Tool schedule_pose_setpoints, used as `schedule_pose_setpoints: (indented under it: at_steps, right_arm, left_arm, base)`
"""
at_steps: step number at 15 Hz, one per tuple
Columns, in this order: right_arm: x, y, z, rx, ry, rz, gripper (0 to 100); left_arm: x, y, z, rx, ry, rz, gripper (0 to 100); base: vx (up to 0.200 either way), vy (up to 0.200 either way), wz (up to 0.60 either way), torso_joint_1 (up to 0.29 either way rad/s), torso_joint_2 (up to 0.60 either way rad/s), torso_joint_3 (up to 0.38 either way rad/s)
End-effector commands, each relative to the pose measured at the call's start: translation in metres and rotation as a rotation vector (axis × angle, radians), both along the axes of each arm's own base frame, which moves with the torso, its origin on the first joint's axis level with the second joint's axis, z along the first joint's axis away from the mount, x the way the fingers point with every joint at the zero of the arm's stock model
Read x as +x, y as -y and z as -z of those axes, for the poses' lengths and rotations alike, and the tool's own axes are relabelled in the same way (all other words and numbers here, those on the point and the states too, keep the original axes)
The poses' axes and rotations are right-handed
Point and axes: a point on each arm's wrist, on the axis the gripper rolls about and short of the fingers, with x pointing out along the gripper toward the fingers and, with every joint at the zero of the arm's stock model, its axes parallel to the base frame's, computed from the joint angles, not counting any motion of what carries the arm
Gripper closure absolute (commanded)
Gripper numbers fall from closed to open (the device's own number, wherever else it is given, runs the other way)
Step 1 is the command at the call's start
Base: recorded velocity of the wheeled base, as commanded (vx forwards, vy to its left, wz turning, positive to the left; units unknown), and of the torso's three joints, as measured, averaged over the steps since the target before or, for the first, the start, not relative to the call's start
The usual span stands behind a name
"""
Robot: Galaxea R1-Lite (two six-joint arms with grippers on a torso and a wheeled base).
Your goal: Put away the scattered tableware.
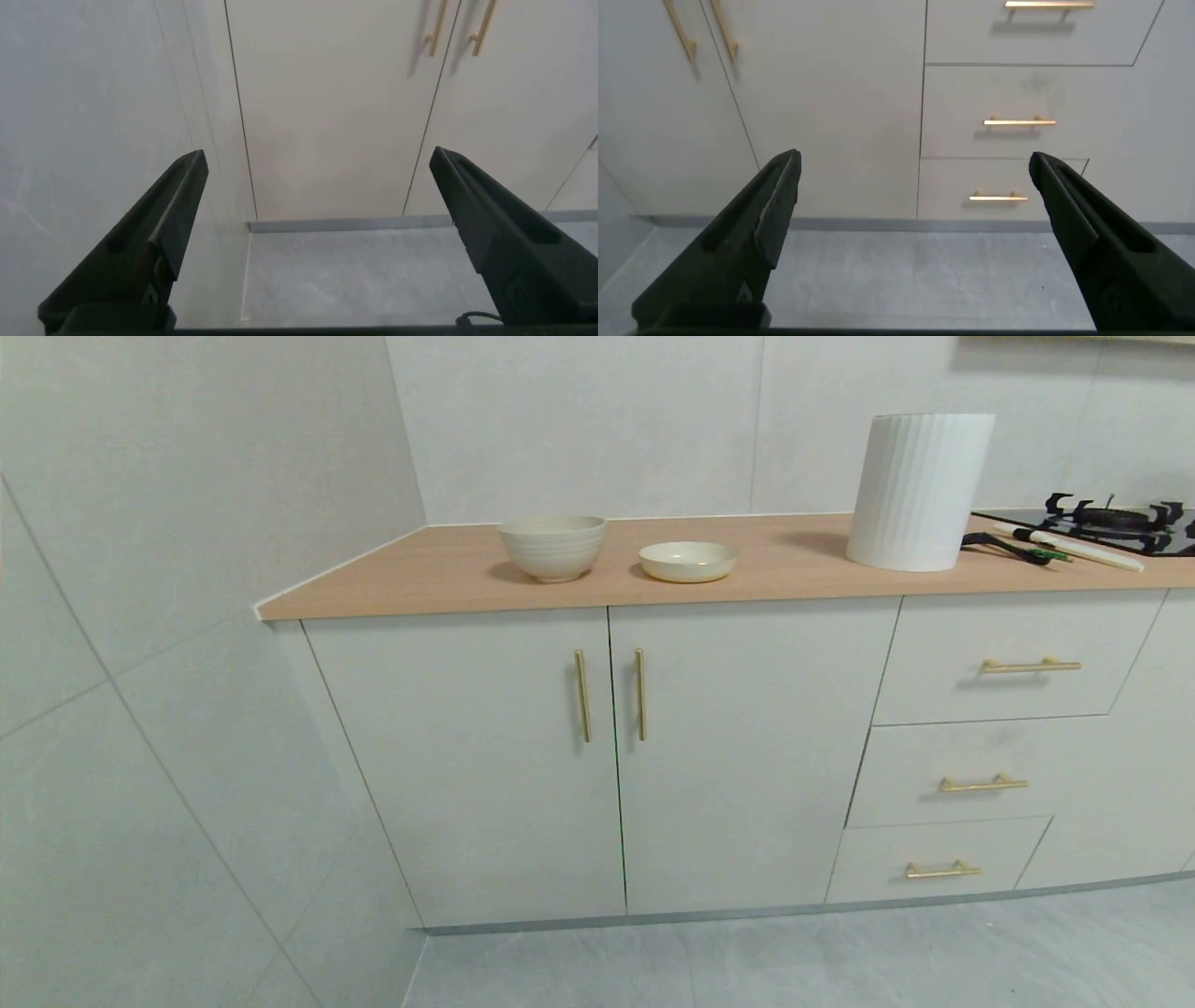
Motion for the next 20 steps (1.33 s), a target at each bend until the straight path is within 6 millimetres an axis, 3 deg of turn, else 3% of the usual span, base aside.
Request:
schedule_pose_setpoints:
  at_steps: [1,20]
  right_arm:
    - [0.0001,0.0000,0.0000,-0.001,-0.001,-0.001,0]
    - [0.0001,0.0000,0.0000,-0.001,-0.001,-0.001,0]
  left_arm:
    - [0.0001,0.0000,-0.0001,0.000,-0.001,0.000,0]
    - [0.0001,0.0000,-0.0001,-0.002,-0.001,0.000,0]
  base:
    - [0.000,0.000,0.00,-0.036,0.13,0.110]
    - [0.000,0.000,0.03,-0.001,0.00,0.001]
